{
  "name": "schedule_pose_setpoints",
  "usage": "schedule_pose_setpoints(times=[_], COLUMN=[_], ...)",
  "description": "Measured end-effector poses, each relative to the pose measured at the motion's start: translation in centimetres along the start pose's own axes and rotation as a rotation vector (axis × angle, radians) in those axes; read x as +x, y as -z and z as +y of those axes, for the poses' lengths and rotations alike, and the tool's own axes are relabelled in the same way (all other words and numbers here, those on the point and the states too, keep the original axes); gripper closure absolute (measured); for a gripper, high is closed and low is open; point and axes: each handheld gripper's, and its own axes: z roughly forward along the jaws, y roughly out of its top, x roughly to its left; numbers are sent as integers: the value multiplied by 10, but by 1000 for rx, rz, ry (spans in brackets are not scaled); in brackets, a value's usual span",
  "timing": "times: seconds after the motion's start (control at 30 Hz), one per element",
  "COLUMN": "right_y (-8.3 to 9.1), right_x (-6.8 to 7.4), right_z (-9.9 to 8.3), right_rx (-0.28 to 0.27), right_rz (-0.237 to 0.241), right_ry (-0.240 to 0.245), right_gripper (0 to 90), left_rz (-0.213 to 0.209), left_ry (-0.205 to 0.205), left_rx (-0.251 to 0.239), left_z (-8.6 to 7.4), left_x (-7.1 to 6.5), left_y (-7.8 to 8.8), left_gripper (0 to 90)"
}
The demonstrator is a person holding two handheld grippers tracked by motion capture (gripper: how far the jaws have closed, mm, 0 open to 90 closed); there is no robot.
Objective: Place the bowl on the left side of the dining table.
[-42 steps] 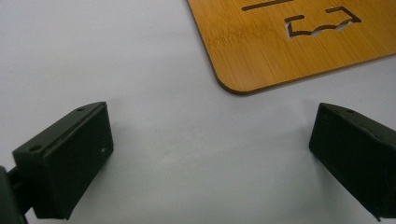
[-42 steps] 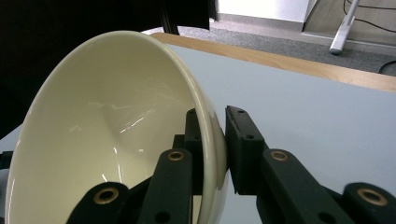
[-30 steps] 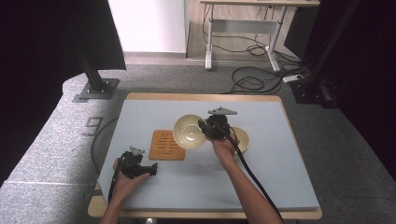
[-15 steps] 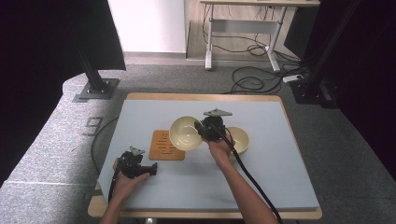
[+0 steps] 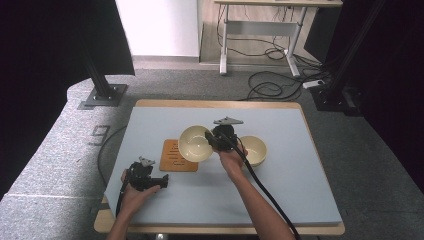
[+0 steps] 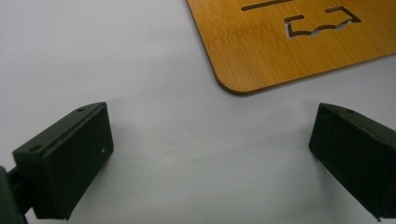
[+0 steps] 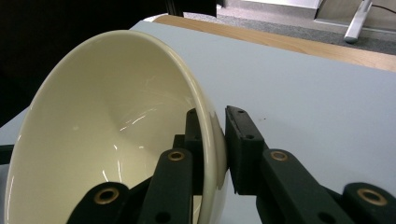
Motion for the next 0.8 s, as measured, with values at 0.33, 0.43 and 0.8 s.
schedule_pose_setpoints(times=[0.33,0.43,0.8], right_y=[-10,-13,-19], right_x=[6,7,12], right_z=[-2,-3,-6], right_rx=[13,18,26], right_rz=[10,14,29], right_ry=[3,6,7], right_gripper=[796,796,798], left_rz=[1,1,0], left_ry=[-2,-1,-1], left_rx=[1,0,0], left_z=[0,0,0], left_x=[0,0,0], left_y=[0,0,0], left_gripper=[0,0,0])
